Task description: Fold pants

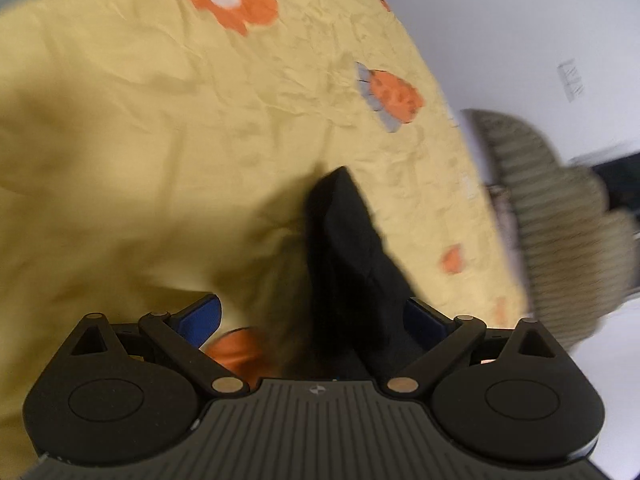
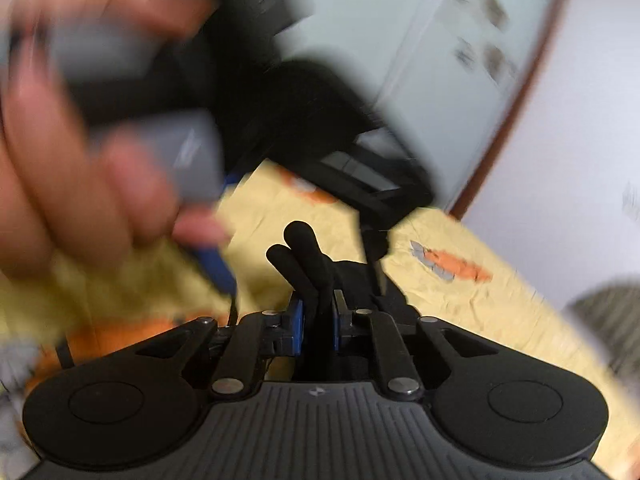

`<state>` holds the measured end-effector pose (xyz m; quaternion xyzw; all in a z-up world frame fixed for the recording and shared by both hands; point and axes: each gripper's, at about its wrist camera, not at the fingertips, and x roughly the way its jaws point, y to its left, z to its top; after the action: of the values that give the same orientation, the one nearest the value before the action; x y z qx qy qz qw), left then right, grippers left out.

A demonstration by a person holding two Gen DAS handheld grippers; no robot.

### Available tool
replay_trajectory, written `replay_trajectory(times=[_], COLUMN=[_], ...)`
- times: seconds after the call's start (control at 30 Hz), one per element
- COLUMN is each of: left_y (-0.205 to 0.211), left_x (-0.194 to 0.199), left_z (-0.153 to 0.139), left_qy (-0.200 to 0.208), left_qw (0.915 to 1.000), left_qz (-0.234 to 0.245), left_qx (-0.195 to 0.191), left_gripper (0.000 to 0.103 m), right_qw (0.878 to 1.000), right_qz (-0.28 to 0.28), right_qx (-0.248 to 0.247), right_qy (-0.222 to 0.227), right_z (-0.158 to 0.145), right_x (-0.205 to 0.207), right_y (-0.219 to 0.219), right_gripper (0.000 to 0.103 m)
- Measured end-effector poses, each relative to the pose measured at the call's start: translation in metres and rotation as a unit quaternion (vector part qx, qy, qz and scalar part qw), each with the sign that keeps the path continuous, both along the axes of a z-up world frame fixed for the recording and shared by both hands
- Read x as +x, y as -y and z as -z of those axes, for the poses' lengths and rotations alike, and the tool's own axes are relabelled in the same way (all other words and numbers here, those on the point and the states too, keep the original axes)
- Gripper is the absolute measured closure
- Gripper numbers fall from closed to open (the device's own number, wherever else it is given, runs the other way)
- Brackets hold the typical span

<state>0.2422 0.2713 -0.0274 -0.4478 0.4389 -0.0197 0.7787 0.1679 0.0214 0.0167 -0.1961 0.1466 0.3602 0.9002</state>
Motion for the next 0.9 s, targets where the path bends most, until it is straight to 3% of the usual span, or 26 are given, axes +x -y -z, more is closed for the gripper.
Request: replay_trajectory(times=[0.07,0.13,0.17,0.2,0.23,0.27,0.33,0.4,0.47,0.57,0.67,0.73,0.83,0.9], left_y=[0.0,0.003,0.005,0.009,0.011,0.013,0.019,0.027,0.045,0.08,0.121,0.148,0.184,0.207], left_x=[0.012,0.026,0.031,0.035,0.036,0.036,0.032,0.026,0.017,-0.001,-0.027,-0.043,-0.064,-0.076], left_z=[0.007,0.012,0.015,0.018,0.017,0.015,0.006,-0.005,-0.023,-0.053,-0.083,-0.097,-0.109,-0.114], left_qy=[0.001,0.013,0.013,0.005,-0.004,-0.006,0.009,0.029,0.058,0.102,0.156,0.181,0.206,0.22], left_qw=[0.9992,0.997,0.9957,0.9944,0.9954,0.9968,0.9988,0.9993,0.9959,0.9791,0.9499,0.9348,0.9158,0.908], left_qz=[0.0,0.013,0.021,0.024,0.018,0.014,0.017,0.021,0.031,0.048,0.067,0.079,0.085,0.088], left_qx=[-0.04,-0.075,-0.09,-0.103,-0.094,-0.079,-0.046,-0.006,0.063,0.169,0.263,0.295,0.334,0.345], left_gripper=[0.015,0.033,0.056,0.072,0.073,0.081,0.083,0.084,0.084,0.084,0.084,0.084,0.084,0.083], right_qw=[0.999,0.997,0.996,0.996,0.996,0.996,0.996,0.99,0.983,0.982,0.978,0.974,0.976,0.975], right_qz=[0.004,0.009,0.01,0.009,0.009,0.014,0.0,-0.015,0.017,0.091,0.092,0.079,0.083,0.088], right_qx=[0.036,0.06,0.067,0.072,0.071,0.066,0.071,0.125,0.161,0.131,0.145,0.173,0.181,0.188], right_qy=[-0.024,-0.043,-0.051,-0.058,-0.061,-0.056,-0.056,-0.07,-0.089,-0.102,-0.118,-0.123,-0.094,-0.082], right_z=[-0.01,-0.013,-0.013,-0.012,-0.013,-0.012,-0.016,-0.021,-0.027,-0.024,-0.02,-0.022,-0.029,-0.034], right_x=[0.009,0.016,0.019,0.02,0.018,0.015,0.014,0.01,0.018,0.04,0.044,0.039,0.024,0.014], right_y=[0.015,0.024,0.027,0.029,0.033,0.034,0.039,0.063,0.085,0.095,0.101,0.108,0.12,0.135], right_gripper=[0.09,0.09,0.09,0.09,0.09,0.089,0.088,0.087,0.087,0.087,0.087,0.087,0.087,0.087])
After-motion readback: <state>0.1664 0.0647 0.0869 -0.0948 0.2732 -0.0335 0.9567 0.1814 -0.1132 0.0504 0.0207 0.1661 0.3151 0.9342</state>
